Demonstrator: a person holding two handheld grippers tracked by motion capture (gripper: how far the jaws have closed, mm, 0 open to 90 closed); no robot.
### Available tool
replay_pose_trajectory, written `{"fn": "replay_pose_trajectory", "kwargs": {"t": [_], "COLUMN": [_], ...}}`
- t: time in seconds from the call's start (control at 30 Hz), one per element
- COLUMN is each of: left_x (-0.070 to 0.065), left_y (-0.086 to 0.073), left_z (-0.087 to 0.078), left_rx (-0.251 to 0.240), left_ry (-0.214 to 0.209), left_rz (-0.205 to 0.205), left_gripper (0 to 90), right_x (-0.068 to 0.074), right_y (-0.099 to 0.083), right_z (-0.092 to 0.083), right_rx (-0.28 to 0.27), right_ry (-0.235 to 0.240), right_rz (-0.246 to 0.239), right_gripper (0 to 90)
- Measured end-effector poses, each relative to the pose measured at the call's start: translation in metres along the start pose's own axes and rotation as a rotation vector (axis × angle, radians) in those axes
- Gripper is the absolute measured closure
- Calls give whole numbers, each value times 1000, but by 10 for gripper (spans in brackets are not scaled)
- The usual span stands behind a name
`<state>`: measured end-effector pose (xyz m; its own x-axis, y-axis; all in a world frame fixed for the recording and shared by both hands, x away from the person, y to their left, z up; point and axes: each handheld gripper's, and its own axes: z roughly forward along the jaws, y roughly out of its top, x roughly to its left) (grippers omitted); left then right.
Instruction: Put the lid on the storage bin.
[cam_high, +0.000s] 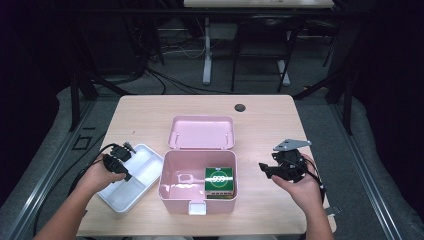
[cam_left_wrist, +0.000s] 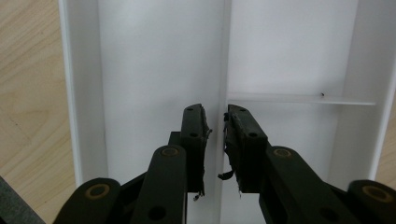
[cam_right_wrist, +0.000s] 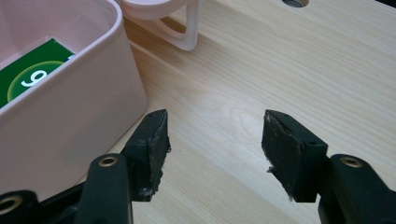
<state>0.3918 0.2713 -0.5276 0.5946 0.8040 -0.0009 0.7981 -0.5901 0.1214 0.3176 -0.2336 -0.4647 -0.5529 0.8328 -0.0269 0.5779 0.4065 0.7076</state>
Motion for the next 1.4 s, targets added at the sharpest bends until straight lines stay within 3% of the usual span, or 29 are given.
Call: {"fn": "replay_pose_trajectory", "kwargs": {"t": [0.73, 1.1, 1.4], "left_x": [-4, -1, 0], "left_y": [7, 6, 5], "left_z": [16, 14, -3], "left_rx": [55, 59, 37], "left_ry": [-9, 7, -2], "left_rz": [5, 10, 13], "left_gripper": [876, 890, 891], "right_x": [2, 2, 1], "right_y": [0, 0, 0], "right_z": [3, 3, 3], "right_rx": [16, 3, 3], "right_ry": [2, 3, 7], "right_rz": [-5, 0, -2], "right_gripper": [406, 406, 406]}}
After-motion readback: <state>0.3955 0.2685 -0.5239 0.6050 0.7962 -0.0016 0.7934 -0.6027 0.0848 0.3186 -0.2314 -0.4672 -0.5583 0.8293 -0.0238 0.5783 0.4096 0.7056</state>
